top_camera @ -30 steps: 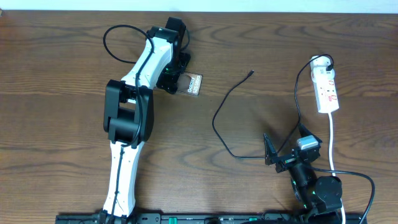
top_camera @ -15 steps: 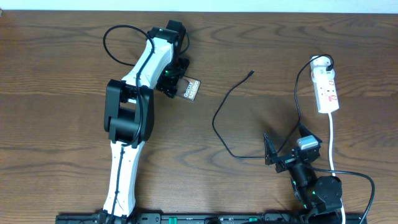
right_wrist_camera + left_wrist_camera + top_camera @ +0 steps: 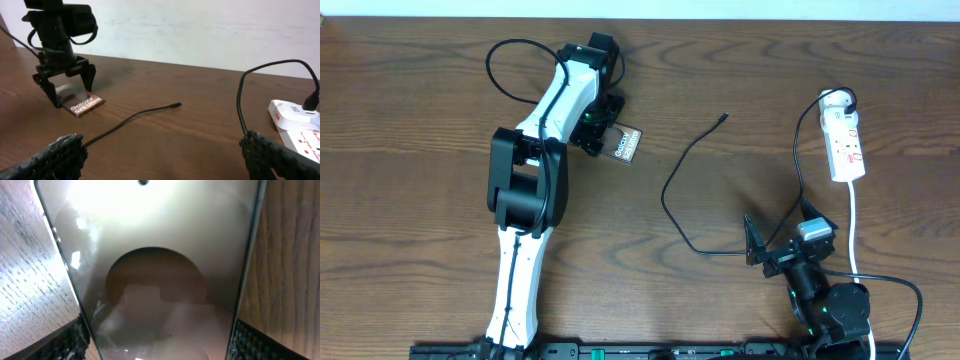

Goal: Plug charger to phone and switch on socket

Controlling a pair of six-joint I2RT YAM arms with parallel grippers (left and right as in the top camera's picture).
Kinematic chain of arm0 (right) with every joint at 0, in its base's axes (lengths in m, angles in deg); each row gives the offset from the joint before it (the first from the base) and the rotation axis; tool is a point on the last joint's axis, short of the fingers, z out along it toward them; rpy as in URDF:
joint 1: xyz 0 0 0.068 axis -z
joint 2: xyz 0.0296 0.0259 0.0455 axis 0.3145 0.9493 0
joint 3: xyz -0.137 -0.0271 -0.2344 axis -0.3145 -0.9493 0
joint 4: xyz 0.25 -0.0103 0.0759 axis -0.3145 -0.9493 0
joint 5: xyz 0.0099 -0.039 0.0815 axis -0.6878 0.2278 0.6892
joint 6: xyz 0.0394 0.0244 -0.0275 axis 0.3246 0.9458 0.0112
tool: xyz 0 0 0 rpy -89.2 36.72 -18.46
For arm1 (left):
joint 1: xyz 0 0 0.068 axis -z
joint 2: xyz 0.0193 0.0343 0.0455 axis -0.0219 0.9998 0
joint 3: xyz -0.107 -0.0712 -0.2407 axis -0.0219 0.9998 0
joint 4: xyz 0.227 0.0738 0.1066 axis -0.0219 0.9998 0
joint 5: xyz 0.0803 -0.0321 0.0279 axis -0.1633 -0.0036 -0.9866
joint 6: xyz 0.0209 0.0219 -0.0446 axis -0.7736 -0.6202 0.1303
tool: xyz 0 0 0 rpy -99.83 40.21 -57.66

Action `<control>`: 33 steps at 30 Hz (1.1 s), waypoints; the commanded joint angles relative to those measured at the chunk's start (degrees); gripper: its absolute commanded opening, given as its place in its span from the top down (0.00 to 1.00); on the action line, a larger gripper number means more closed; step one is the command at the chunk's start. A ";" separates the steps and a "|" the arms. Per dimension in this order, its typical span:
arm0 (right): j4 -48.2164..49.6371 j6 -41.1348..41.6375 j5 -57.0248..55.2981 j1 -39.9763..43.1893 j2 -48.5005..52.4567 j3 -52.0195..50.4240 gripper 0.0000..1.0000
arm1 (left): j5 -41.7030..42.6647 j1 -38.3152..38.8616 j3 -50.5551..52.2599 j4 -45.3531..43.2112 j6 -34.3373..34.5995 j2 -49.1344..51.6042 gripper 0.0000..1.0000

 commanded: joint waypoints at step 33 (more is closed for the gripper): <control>-0.24 -0.26 -0.42 -0.44 -0.31 -0.09 0.01 | -1.55 -0.35 -0.13 1.90 -8.55 2.05 0.93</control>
